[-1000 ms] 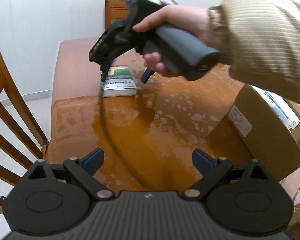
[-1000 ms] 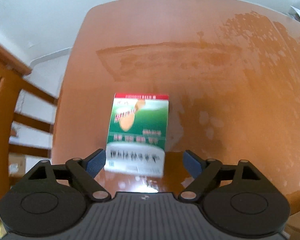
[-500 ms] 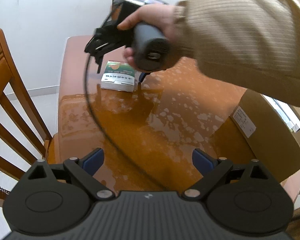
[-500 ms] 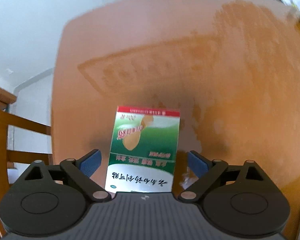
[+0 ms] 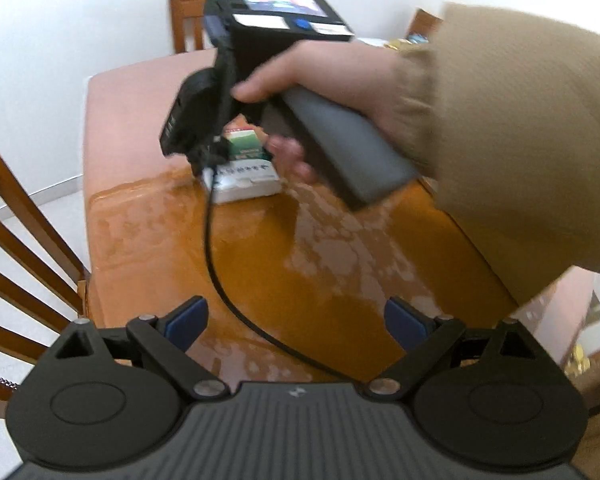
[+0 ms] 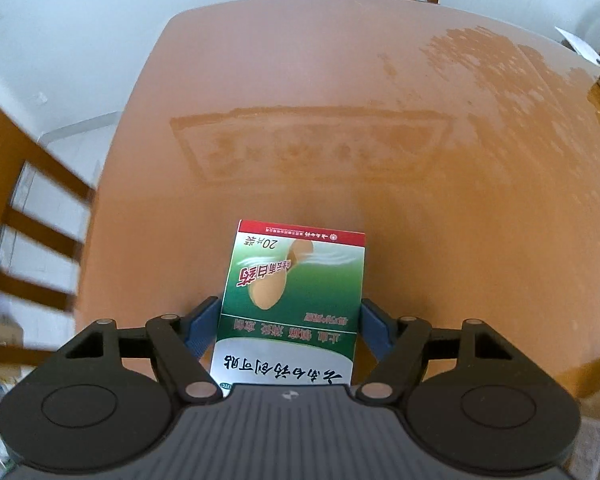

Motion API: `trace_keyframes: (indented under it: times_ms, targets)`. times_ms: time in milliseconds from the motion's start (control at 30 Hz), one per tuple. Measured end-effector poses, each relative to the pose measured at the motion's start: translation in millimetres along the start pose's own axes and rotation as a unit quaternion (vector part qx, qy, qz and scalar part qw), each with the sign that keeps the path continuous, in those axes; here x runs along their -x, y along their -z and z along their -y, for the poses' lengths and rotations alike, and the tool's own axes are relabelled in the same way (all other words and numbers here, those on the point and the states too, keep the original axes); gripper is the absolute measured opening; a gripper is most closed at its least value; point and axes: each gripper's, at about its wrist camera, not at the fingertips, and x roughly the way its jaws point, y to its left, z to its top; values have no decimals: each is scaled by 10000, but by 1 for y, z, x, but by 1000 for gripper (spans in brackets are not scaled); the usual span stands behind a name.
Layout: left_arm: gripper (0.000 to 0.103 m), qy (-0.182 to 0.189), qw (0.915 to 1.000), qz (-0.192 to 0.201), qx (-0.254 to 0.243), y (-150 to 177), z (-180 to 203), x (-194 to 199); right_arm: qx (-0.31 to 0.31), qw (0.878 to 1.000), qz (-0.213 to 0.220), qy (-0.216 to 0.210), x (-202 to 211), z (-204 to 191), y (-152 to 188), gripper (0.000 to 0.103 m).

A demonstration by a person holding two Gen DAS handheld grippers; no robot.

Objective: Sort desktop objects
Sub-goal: 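Close the right gripper on the white-and-green medicine box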

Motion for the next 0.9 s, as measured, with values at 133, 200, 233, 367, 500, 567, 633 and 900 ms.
trace_keyframes:
  times_ms: [133,200,233,367,500,567,633,900]
  targets:
    - [95,124,9997,-127,-191,3,13,3,173,9998,-89,-63,15,20,35,78]
    - [95,219,9993,-160,-256,4,20,5,173,9997,-159,-102,21,30,48,78]
    - [95,269,9990,-166,-303,4,25,6,177,9996,-195,-111,23,34,54,78]
    - [95,377,9977,-203,-532,10,48,11,163,9992,-309,-170,34,47,74,78]
    - [95,326,9973,-238,-620,17,71,13,241,9987,-388,-227,43,57,89,78]
    - [95,215,9979,-264,-551,18,82,13,324,9982,-420,-291,45,59,94,78]
    - [95,105,9984,-290,-482,19,93,14,437,9973,-448,-380,48,61,99,78]
    - [95,-360,9984,-391,-197,22,136,14,1209,9879,-538,-813,54,58,114,78]
